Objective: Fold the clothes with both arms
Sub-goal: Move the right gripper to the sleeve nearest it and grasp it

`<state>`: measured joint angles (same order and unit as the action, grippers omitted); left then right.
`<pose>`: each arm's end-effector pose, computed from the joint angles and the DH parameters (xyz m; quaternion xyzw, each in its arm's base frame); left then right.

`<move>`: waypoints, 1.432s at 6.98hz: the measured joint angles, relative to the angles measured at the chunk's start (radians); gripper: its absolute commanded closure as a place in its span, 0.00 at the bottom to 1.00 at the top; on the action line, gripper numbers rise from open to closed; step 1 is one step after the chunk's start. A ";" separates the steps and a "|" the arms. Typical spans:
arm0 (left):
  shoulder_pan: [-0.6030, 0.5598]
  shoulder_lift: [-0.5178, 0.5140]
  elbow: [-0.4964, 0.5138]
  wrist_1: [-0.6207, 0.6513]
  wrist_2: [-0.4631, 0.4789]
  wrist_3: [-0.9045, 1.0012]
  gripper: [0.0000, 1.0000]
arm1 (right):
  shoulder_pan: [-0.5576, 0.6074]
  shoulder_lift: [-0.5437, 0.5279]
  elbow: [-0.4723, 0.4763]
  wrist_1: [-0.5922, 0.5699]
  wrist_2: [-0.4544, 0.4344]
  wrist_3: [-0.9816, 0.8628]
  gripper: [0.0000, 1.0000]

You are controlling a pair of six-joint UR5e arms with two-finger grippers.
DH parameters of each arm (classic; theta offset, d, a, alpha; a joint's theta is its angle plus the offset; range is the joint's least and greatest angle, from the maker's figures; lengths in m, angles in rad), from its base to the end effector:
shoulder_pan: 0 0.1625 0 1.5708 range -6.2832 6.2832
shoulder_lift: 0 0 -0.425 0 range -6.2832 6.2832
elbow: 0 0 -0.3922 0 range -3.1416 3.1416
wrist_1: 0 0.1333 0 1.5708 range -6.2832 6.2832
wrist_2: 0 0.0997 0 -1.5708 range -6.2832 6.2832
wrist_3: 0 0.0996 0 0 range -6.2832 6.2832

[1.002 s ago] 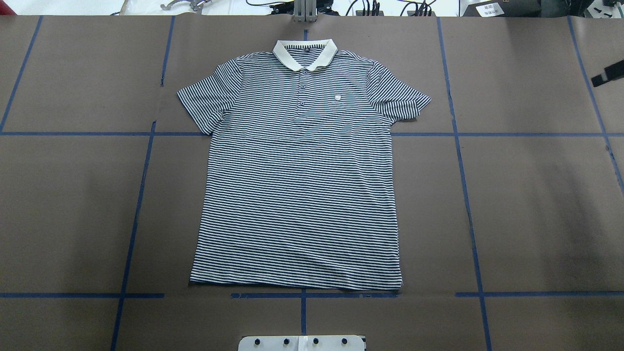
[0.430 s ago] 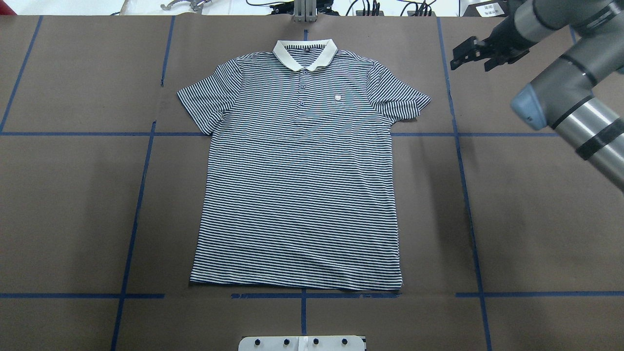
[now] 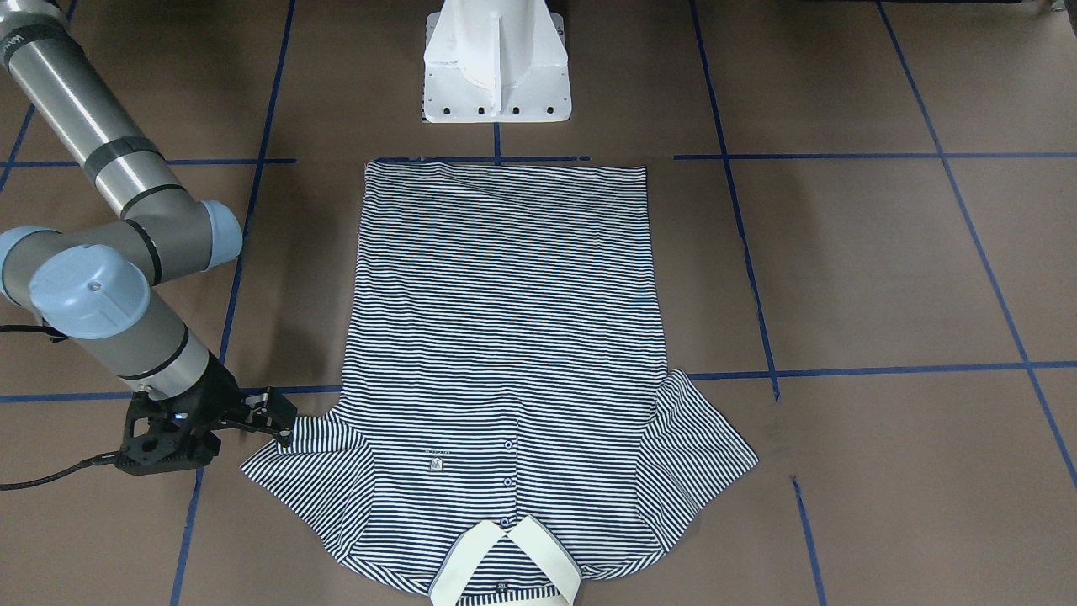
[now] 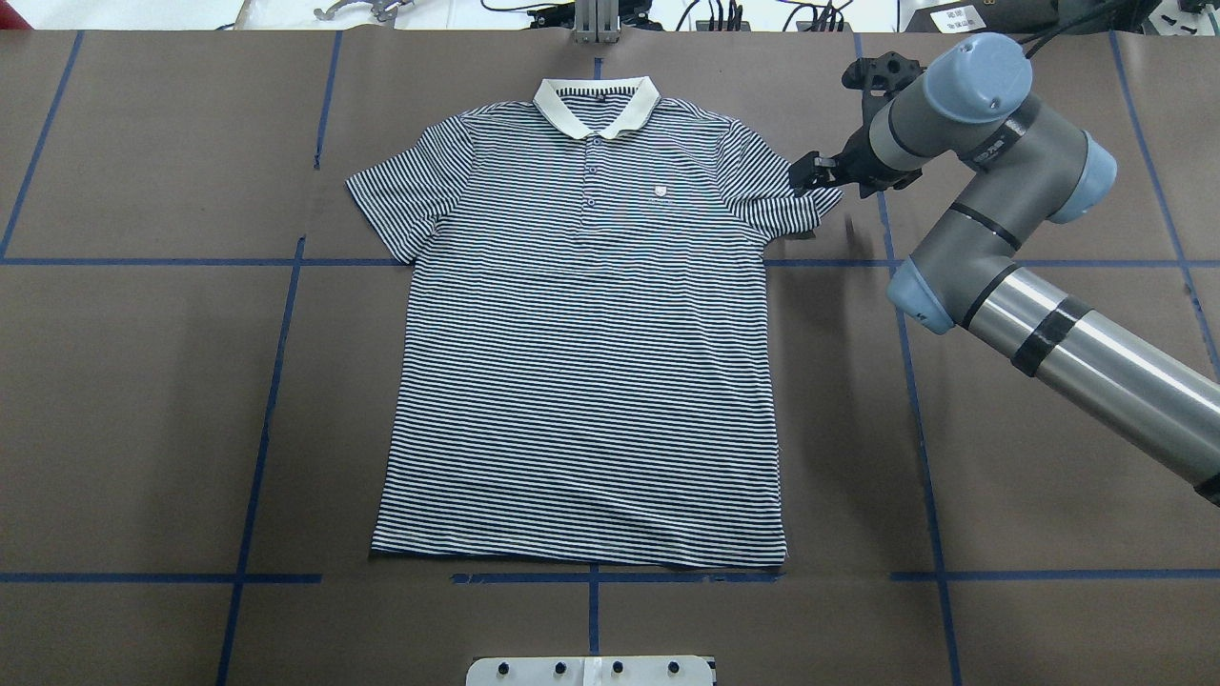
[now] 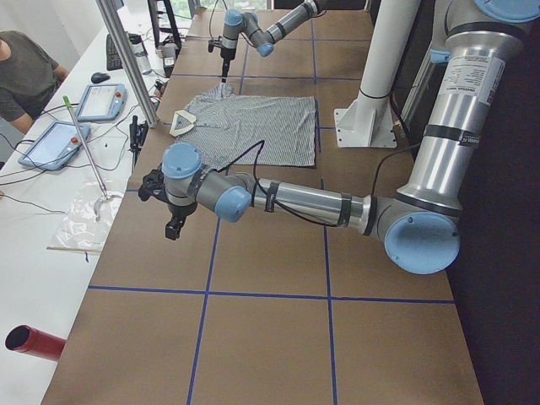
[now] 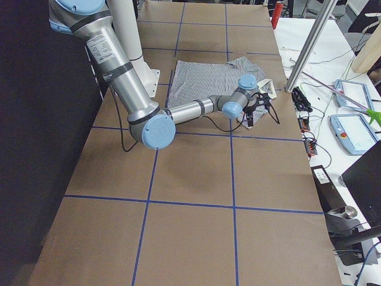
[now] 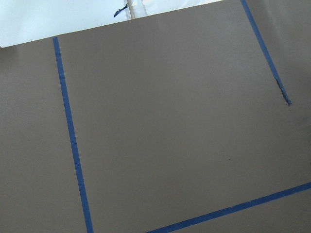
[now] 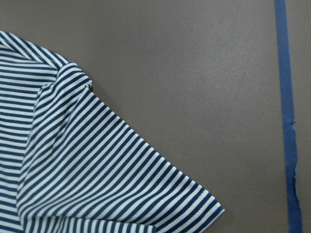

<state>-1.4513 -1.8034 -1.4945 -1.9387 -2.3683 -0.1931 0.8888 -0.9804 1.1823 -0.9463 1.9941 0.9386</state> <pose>0.0107 -0.6096 0.5253 0.1775 0.4076 0.0678 0.8932 -0.4043 -0.6445 0.4251 0.1312 -0.4170 0.0309 0.8988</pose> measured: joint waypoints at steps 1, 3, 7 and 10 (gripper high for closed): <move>0.000 0.000 0.001 0.000 0.000 0.000 0.00 | -0.009 0.002 -0.015 0.001 -0.012 -0.021 0.01; 0.000 -0.001 0.002 0.000 0.001 0.001 0.00 | -0.006 0.002 -0.031 -0.002 -0.023 -0.060 0.04; 0.000 0.002 0.002 0.000 0.001 0.005 0.00 | -0.002 0.037 -0.093 -0.005 -0.049 -0.091 0.39; 0.000 0.003 0.002 0.000 0.001 0.007 0.00 | -0.001 0.055 -0.107 -0.005 -0.052 -0.093 0.82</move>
<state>-1.4515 -1.8005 -1.4920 -1.9390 -2.3671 -0.1862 0.8880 -0.9259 1.0756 -0.9511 1.9425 0.8451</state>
